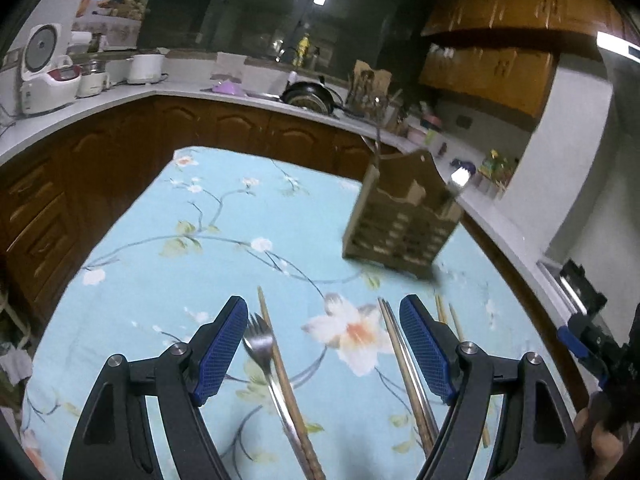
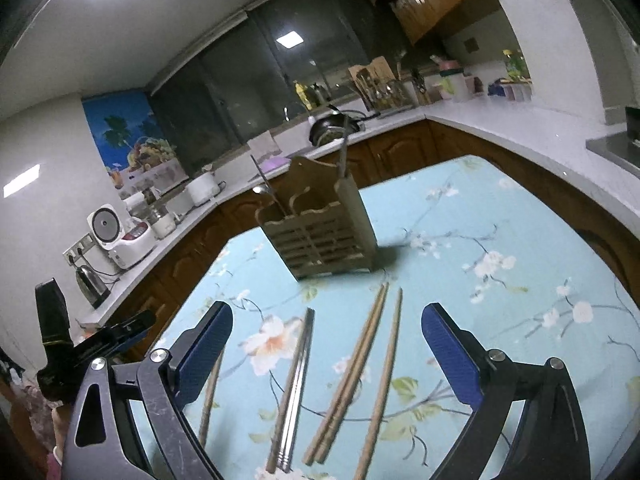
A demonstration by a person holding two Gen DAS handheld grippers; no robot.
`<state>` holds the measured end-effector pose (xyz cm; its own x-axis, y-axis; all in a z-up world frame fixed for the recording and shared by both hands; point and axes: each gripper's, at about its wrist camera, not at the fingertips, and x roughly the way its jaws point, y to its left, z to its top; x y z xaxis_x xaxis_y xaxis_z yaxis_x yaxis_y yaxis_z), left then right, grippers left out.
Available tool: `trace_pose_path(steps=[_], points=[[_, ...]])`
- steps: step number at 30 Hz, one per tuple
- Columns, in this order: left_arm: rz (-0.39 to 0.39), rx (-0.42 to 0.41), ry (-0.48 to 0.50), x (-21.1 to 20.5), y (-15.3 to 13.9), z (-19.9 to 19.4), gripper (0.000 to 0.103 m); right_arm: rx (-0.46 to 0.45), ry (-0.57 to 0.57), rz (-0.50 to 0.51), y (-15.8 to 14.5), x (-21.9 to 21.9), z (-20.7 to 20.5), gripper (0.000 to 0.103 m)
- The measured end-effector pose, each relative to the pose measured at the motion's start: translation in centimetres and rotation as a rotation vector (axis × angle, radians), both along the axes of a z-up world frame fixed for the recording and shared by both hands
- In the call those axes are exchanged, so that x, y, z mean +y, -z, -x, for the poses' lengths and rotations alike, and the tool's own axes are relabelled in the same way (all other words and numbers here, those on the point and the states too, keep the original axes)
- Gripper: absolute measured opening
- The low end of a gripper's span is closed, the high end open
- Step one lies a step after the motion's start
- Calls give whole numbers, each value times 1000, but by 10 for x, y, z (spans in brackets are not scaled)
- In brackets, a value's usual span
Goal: Organize utensils
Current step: 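Move both tools back toward the wooden chopsticks on the cloth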
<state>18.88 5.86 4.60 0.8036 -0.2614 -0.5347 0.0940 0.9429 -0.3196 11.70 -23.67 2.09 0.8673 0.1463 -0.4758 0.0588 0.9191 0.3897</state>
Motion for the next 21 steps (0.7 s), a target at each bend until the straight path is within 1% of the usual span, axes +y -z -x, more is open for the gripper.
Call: trace_pose_path(steps=[8, 9, 11, 13, 14, 16, 18, 21], points=[[-44, 69, 69, -23, 3, -15, 78, 28, 10, 18, 10, -4, -6, 96], [-54, 78, 80, -25, 3, -17, 78, 33, 11, 19, 11, -5, -8, 93], [-67, 92, 92, -31, 4, -22, 78, 49, 10, 17, 15, -7, -13, 83], [-82, 112, 108, -37, 6, -29, 77, 75, 4, 6, 19, -9, -20, 68], [-93, 128, 121, -41, 7, -33, 77, 84, 1, 1, 21, -10, -22, 64], [-111, 149, 139, -51, 11, -42, 77, 108, -3, -13, 26, -12, -29, 50], [-137, 178, 154, -60, 15, -53, 76, 121, -4, -20, 29, -14, -33, 44], [-153, 214, 170, -71, 22, -67, 73, 135, -6, -27, 33, -15, -38, 42]])
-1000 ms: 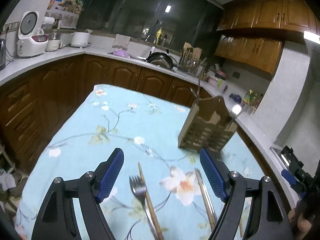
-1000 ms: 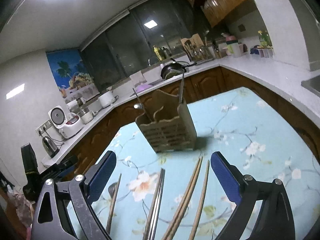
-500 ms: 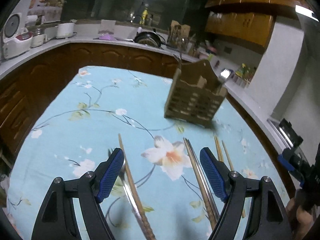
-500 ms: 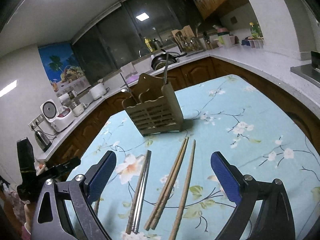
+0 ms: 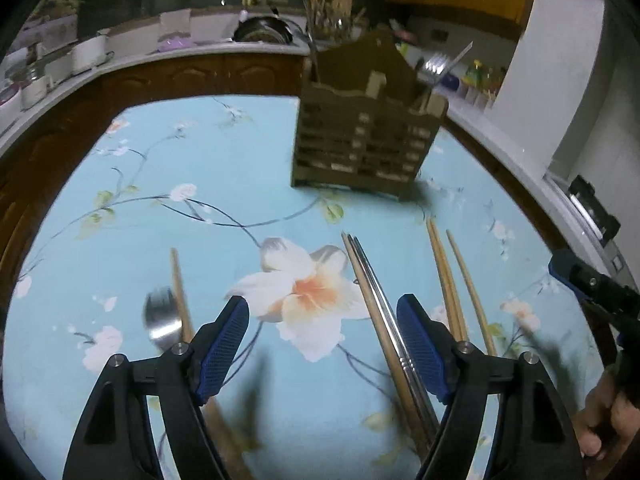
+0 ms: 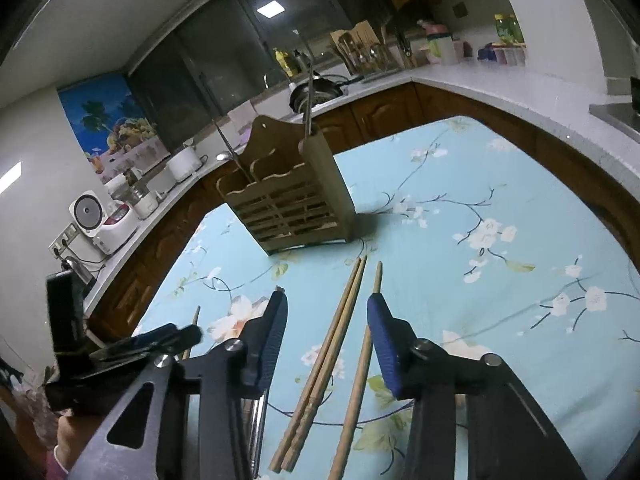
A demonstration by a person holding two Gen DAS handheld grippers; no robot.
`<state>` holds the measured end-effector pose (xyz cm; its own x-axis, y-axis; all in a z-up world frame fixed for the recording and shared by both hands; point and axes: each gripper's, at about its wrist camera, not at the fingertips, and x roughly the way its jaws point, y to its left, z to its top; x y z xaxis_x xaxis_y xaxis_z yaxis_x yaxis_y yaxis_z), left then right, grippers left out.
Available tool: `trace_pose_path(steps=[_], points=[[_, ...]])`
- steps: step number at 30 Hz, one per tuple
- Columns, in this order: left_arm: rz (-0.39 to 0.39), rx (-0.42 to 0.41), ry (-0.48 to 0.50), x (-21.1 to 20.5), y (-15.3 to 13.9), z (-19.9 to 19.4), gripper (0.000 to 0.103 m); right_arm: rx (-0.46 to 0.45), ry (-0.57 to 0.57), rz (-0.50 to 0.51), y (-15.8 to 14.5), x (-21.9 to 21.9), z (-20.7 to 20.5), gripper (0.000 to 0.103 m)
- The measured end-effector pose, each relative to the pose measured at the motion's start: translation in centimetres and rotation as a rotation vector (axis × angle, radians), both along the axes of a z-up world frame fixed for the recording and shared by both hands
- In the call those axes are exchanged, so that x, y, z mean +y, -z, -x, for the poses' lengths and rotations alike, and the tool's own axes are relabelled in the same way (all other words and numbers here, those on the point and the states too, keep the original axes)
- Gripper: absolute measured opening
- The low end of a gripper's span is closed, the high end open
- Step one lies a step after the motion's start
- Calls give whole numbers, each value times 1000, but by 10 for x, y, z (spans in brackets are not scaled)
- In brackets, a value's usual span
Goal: Organize utensils
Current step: 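Move both tools back toward the wooden chopsticks on the cloth, then close the left tool on a wooden chopstick while the right tool grasps another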
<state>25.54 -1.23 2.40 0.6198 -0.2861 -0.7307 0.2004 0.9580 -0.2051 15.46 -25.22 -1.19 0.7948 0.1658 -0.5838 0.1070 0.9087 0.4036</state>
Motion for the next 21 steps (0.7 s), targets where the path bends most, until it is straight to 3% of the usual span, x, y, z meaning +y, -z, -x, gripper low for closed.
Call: trace_pose_path(steps=[12, 21], points=[[-97, 108, 29, -44, 35, -55, 49, 40, 3, -21, 12, -11, -22, 42], [-91, 81, 55, -37, 43, -58, 43, 98, -62, -10, 30, 4, -55, 36]])
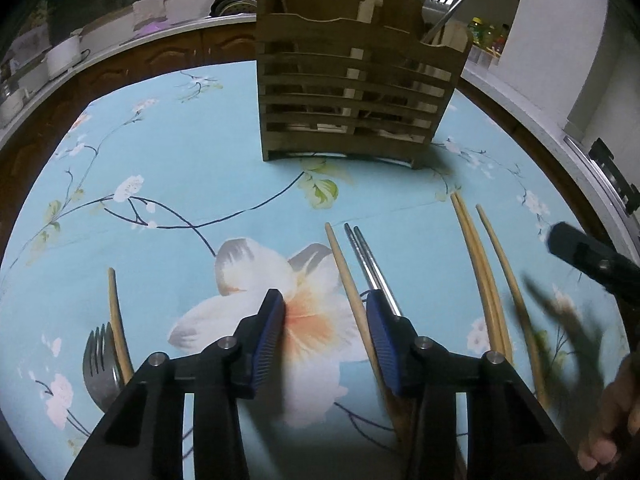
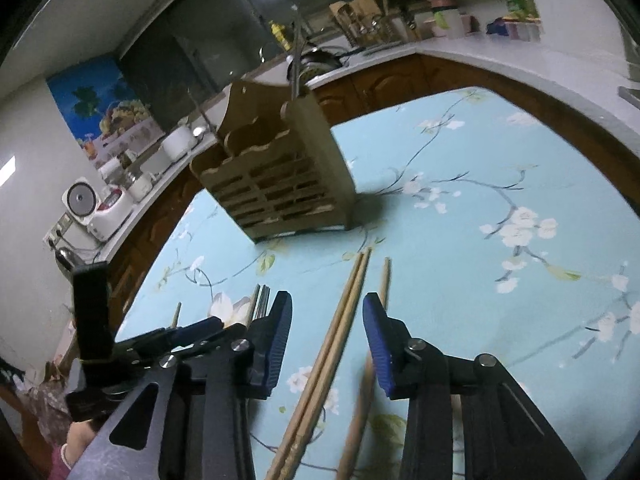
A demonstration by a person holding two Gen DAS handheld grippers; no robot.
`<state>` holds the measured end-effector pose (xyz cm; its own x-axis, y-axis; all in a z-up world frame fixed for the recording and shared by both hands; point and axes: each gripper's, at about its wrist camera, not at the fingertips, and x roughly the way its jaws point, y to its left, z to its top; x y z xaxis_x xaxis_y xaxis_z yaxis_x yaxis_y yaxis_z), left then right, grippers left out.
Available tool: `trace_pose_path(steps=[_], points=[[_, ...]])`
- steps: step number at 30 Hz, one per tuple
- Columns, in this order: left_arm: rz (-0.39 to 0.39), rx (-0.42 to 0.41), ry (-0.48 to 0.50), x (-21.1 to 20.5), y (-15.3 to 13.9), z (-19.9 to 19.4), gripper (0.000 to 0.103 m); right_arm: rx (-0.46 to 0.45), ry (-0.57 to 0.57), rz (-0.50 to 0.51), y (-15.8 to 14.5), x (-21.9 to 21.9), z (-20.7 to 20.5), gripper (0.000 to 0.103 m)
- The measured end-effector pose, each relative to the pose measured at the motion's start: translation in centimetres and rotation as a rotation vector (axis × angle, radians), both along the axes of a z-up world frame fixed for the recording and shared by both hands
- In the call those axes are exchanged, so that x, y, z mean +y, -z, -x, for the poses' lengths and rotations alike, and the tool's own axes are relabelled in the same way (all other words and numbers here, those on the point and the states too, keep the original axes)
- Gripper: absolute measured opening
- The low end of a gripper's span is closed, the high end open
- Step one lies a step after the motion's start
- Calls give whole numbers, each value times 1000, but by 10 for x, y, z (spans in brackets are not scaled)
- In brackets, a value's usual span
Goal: Organize utensils
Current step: 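Close the left tool on a wooden chopstick while the right tool grasps another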
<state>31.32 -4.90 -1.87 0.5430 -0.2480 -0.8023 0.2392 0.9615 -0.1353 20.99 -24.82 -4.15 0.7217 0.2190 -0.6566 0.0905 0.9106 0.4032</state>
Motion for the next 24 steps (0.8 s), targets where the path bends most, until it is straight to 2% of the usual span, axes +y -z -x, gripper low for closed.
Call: trace_pose_path(steps=[10, 17, 19, 21, 22, 23, 24], points=[[-2, 10, 25, 7, -1, -8, 41, 116, -54, 50, 30, 13, -46, 20], [-22, -4, 36, 2, 1, -20, 39, 163, -55, 116, 34, 11, -65, 16], [-37, -14, 39, -1, 2, -24, 35, 172, -63, 144, 34, 14, -72, 16], [-55, -24, 42, -3, 3, -27, 23, 176, -78, 181, 33, 17, -76, 16], [-60, -27, 42, -3, 3, -28, 19, 180, -78, 204, 33, 18, -76, 11], [-62, -29, 43, -2, 4, -30, 12, 181, -82, 212, 33, 19, -77, 11], [-52, -27, 44, -1, 4, -31, 11, 183, -84, 217, 32, 19, -77, 11]])
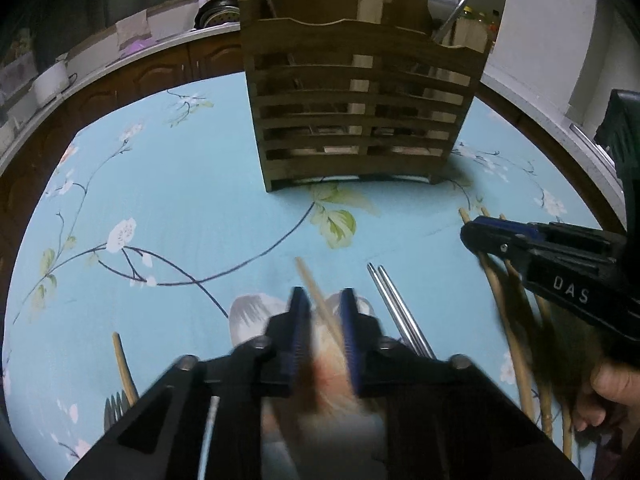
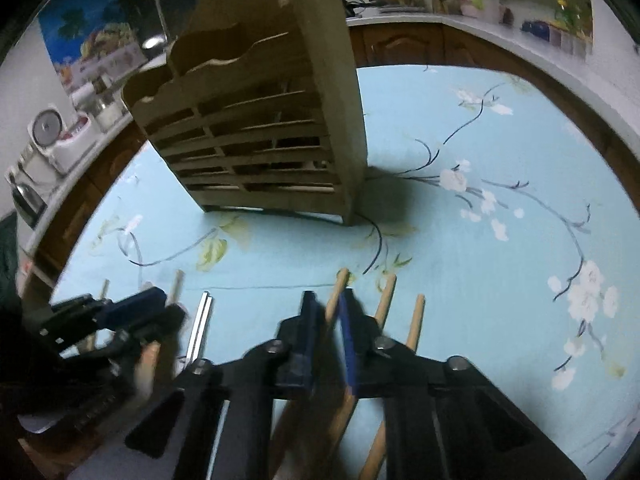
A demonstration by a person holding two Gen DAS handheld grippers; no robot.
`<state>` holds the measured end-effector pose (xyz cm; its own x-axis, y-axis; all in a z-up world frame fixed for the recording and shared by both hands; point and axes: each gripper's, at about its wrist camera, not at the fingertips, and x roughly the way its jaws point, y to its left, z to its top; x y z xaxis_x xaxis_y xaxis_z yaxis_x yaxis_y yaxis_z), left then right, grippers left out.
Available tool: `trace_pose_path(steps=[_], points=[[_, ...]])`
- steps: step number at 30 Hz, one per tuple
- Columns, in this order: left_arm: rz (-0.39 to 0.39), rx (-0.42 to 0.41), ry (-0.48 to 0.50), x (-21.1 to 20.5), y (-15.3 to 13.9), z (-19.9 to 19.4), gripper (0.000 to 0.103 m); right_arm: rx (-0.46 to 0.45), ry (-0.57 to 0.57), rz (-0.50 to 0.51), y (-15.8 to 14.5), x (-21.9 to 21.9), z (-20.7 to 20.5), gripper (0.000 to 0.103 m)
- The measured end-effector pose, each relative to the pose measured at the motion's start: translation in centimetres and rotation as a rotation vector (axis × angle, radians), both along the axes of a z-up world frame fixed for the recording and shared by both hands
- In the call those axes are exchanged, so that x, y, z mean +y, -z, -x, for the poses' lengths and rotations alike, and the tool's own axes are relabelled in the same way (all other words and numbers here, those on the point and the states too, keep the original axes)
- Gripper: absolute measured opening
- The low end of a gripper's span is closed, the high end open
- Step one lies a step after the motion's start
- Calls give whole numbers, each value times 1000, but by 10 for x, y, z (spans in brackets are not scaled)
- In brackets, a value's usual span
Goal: Organize utensils
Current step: 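Close the left tool on a wooden chopstick while the right tool grasps another, then lift and carry the wooden chopstick in the left tool while the right tool carries its chopstick to the holder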
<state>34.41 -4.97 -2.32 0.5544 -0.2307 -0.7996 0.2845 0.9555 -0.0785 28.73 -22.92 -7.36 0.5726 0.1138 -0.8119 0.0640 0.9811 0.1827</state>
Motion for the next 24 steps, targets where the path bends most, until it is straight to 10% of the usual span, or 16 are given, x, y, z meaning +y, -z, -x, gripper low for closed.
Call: trace_pose_path(steps=[10, 24], points=[[113, -9, -22, 22, -13, 17, 3, -91, 13, -140, -32, -9, 32, 6], [313, -201, -5, 66, -105, 91, 4, -327, -8, -164, -129, -2, 78, 5]])
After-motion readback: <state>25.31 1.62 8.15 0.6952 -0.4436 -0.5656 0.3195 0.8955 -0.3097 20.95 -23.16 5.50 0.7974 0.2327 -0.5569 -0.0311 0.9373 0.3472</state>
